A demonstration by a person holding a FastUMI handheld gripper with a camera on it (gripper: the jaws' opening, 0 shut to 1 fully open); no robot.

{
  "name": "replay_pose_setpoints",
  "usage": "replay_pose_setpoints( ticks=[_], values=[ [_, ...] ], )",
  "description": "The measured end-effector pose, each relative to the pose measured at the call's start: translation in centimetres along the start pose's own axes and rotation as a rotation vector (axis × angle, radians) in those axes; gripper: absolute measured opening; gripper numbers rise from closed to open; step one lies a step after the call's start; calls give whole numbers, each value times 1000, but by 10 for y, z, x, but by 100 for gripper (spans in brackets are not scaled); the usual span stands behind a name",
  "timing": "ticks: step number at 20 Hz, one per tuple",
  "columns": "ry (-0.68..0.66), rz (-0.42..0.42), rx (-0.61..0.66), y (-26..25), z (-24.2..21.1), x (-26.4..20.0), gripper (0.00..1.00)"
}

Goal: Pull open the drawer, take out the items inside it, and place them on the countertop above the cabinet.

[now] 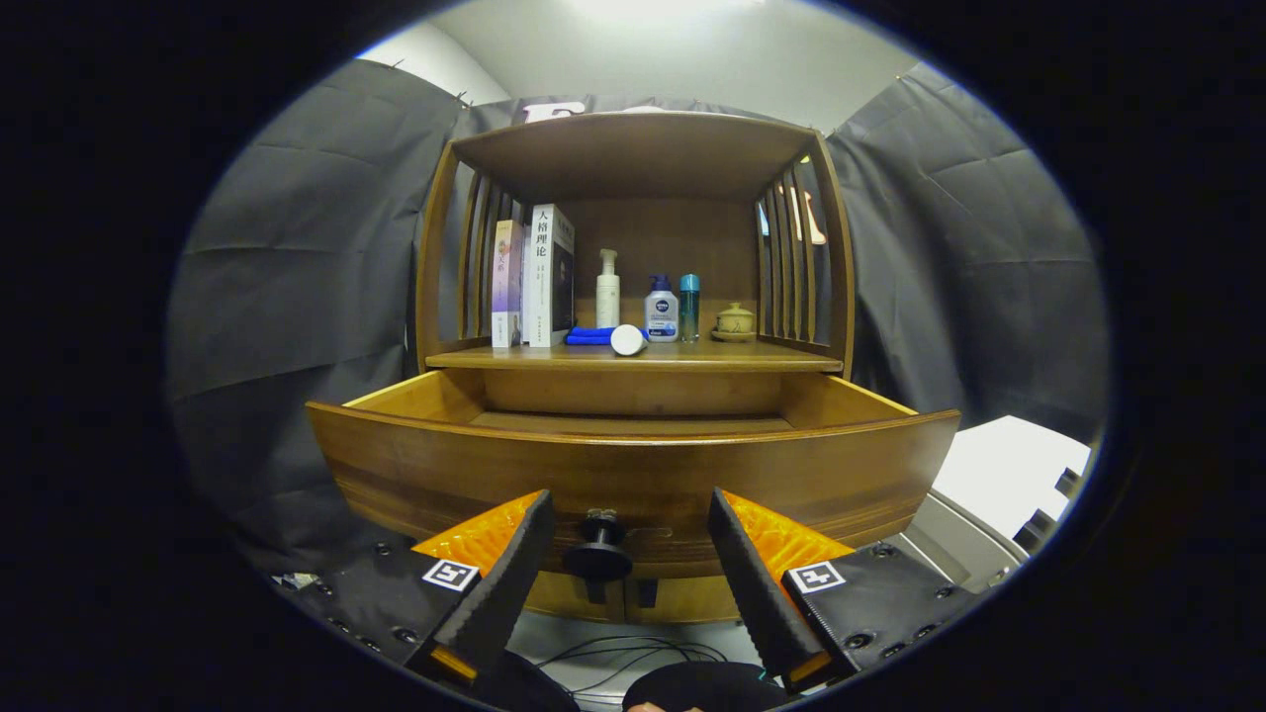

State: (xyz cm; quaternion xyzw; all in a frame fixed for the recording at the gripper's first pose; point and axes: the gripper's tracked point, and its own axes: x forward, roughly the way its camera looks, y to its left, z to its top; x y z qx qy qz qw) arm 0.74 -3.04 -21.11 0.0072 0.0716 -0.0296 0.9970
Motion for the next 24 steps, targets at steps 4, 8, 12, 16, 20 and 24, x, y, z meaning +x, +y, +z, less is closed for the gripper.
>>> replay_pose_setpoints(
  ticks=[4, 8, 12, 16, 20, 24],
  values=[
    [48, -11, 20, -1, -14, 8, 98],
    [69, -6, 52, 0, -18, 20, 98],
    [71, 4, 68, 0, -17, 26, 98],
    [95, 10, 85, 1, -16, 26, 99],
    [82, 5, 77, 2, -13, 34, 99],
    [71, 1, 78, 1, -4, 62, 99]
  ],
)
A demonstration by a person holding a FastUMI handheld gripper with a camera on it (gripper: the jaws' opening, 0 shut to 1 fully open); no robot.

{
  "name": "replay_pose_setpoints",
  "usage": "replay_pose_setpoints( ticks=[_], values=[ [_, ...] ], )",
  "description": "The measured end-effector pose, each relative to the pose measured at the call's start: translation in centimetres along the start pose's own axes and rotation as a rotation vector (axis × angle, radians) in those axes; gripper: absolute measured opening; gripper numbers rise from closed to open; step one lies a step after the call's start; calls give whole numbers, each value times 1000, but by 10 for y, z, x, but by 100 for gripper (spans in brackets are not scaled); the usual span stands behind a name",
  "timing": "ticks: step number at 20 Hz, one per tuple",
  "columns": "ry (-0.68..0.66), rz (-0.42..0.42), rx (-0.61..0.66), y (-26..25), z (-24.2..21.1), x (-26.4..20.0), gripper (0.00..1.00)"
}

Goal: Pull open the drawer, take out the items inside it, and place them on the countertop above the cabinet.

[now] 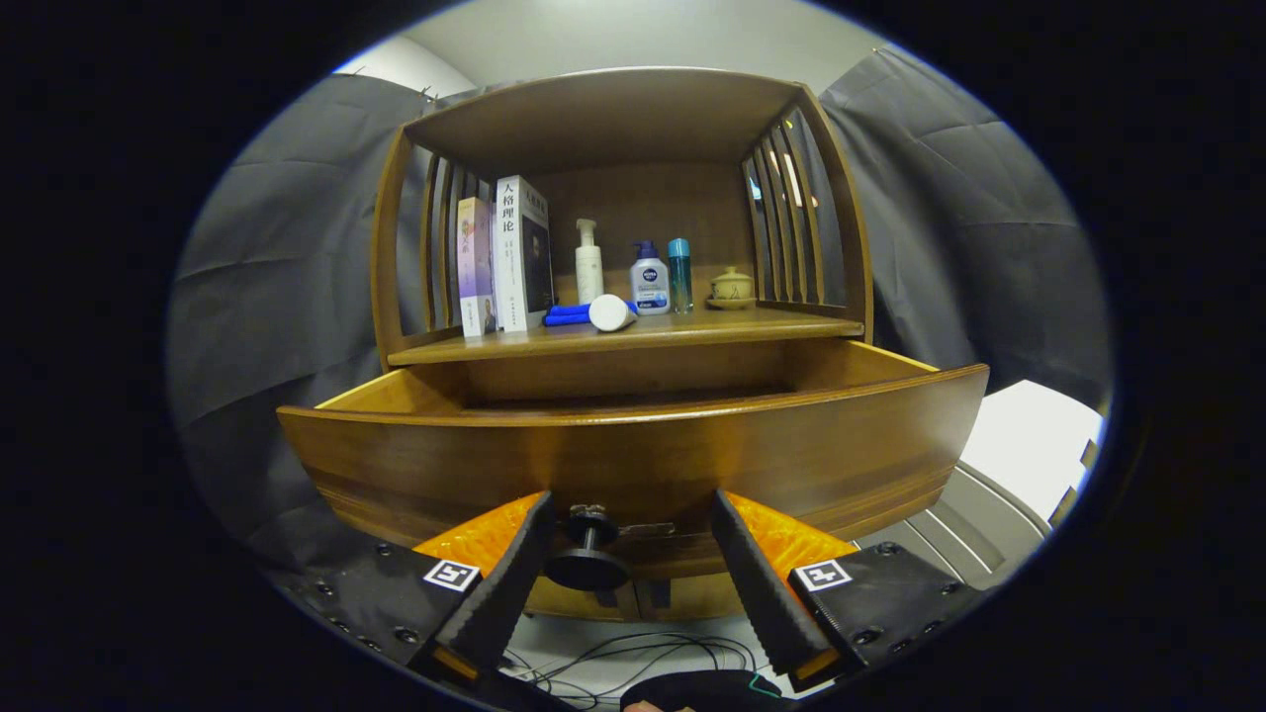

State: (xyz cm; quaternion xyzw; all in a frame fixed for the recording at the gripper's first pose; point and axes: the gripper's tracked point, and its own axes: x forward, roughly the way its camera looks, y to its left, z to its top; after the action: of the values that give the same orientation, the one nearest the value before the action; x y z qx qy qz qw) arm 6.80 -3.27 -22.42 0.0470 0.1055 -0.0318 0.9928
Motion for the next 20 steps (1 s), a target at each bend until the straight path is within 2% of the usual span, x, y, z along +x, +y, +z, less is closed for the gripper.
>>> replay_pose_setpoints(
  ticks=[20],
  values=[
    [12, -6, 8, -1, 28, 100, 100]
  ],
)
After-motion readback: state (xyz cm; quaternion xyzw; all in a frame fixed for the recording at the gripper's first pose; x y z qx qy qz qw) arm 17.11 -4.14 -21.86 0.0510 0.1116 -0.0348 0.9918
